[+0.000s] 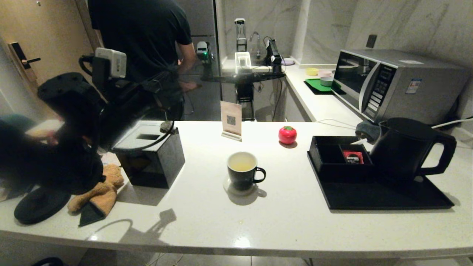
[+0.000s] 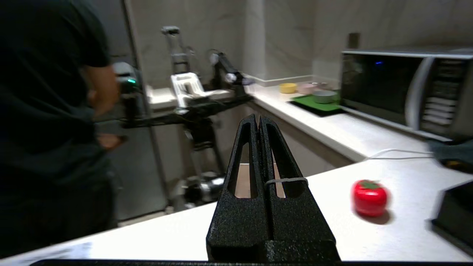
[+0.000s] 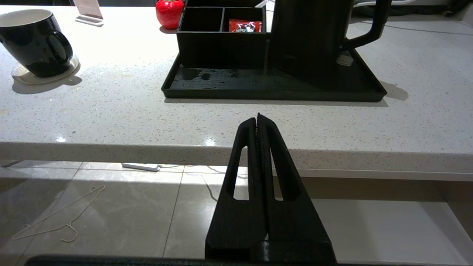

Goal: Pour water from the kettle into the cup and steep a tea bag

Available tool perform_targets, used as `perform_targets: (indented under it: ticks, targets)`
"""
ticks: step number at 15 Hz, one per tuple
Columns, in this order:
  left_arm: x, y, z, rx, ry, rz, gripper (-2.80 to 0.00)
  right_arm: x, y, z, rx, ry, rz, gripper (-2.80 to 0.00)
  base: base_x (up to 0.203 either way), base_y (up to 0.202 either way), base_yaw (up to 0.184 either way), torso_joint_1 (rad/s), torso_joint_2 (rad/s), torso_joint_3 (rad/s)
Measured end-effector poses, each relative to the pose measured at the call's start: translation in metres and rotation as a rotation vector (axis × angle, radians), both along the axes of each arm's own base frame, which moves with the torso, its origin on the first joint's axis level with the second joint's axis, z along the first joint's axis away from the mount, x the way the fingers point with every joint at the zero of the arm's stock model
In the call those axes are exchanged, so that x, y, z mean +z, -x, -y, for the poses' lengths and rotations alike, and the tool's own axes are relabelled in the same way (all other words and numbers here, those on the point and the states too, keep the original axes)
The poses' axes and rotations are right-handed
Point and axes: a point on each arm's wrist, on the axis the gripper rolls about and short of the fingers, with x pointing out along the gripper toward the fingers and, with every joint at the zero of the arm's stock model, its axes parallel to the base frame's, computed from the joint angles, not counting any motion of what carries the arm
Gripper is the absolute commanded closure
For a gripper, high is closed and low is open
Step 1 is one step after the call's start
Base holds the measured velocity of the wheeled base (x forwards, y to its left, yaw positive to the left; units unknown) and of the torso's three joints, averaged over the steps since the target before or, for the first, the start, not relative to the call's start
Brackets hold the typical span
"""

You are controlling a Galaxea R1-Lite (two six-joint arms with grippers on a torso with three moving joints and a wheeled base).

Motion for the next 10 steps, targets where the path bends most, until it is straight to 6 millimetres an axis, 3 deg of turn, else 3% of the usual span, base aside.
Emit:
perform_targets:
  ticks: [10]
  targets:
    - [0.002, -0.003, -0.05, 0.155, -0.152, 0.02, 0.0, 0.0, 0.0, 0.0, 0.0, 0.0, 0.0, 0.0, 0.0, 0.0, 0.0, 0.0, 0.0, 0.0]
